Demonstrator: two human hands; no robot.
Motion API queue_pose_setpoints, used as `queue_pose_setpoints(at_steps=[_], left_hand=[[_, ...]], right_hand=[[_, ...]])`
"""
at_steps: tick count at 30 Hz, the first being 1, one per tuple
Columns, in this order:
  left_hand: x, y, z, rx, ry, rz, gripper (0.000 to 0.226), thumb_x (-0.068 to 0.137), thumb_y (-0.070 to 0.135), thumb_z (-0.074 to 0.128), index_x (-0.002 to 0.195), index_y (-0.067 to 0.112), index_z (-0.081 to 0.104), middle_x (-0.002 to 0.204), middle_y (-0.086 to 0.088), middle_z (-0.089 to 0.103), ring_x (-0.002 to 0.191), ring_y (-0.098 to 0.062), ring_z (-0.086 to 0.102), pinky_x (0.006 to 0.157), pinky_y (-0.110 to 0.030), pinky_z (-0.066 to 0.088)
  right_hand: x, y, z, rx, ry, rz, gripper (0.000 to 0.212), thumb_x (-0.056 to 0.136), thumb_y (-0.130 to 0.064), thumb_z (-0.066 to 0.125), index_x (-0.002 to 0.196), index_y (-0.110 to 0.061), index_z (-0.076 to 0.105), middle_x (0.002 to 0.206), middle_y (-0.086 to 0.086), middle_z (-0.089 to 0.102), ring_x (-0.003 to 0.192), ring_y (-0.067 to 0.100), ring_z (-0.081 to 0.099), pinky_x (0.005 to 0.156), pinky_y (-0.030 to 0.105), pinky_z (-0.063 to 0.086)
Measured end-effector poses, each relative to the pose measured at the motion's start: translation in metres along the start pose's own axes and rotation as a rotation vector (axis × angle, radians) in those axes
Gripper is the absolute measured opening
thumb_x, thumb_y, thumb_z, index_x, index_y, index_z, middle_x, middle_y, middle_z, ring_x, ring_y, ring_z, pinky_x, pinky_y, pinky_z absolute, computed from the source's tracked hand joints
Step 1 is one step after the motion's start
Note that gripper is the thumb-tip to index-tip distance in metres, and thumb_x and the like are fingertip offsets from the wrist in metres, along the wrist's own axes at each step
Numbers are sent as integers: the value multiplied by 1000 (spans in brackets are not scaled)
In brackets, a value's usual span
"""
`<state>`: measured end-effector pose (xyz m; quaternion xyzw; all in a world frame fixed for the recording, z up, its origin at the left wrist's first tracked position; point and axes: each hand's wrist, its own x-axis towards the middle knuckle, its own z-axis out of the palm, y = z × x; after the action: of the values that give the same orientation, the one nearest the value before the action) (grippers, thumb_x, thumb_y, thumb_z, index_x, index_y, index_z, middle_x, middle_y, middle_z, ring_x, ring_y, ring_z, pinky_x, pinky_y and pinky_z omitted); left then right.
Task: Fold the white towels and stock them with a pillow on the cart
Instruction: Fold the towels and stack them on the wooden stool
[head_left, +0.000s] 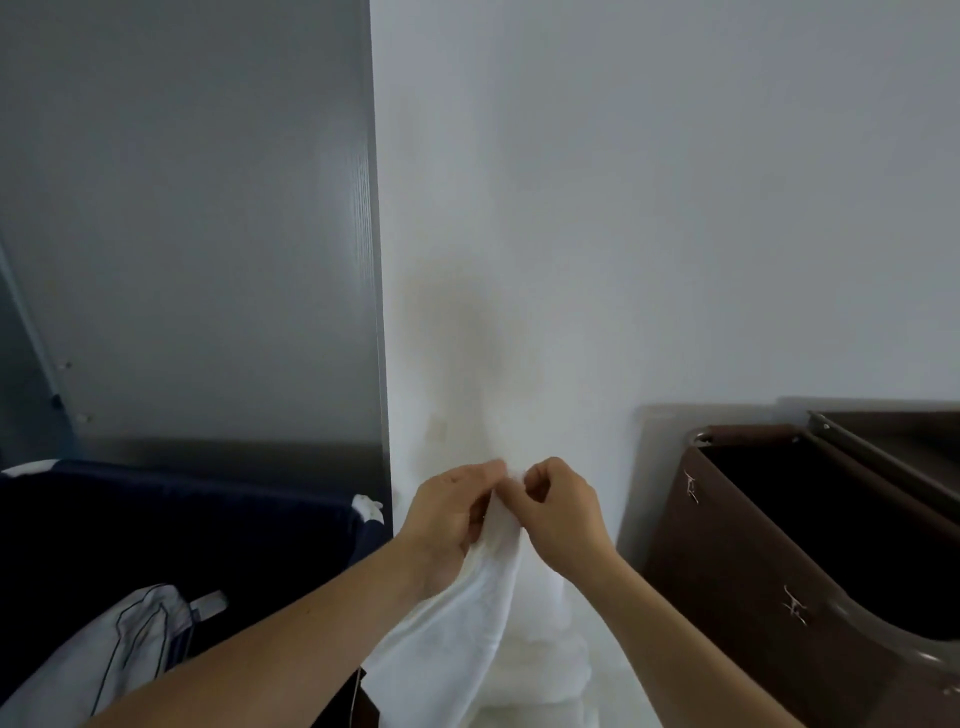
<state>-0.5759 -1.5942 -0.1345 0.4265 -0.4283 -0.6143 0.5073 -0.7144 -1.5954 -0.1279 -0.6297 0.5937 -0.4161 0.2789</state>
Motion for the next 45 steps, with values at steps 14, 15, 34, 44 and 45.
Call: queue_pose_setpoints(at_steps=[14,15,34,44,45], left_hand=[[-10,22,-1,129,-20,162,19,95,22,63,104,14,77,109,-9,73,109,-25,67,102,-40,51],[-11,21,-3,133,-33,175,20,95,22,62,105,13,77,109,-11,73,109,-26,67,102,-42,51],[63,169,-30,586,533,770,28,97,28,39,70,21,38,65,4,37,67,-18,42,58,-40,39],[32,169,47,699,-33,872,24,99,12,41,85,21,58,84,19,60,79,1,55,76,-16,43],[31,170,52,695,-57,880,25,100,8,40,88,18,59,89,14,61,84,0,57,79,-16,43]], right_hand=[[3,-12,-3,163,-2,-116,23,89,-35,71,82,-13,65,79,5,70,75,21,64,71,34,54],[2,-11,-1,176,-9,-116,21,89,-33,71,81,-14,66,78,3,70,71,17,64,69,31,54],[40,121,-65,-529,-222,447,26,81,-30,63,95,-8,63,86,4,68,77,23,66,66,34,53],[38,-58,-48,208,-30,-337,43,93,-38,64,132,-31,49,122,-21,58,109,1,57,92,23,46],[38,-68,-48,295,-103,-322,36,91,-36,67,125,-32,53,113,-17,64,101,3,62,87,25,50]])
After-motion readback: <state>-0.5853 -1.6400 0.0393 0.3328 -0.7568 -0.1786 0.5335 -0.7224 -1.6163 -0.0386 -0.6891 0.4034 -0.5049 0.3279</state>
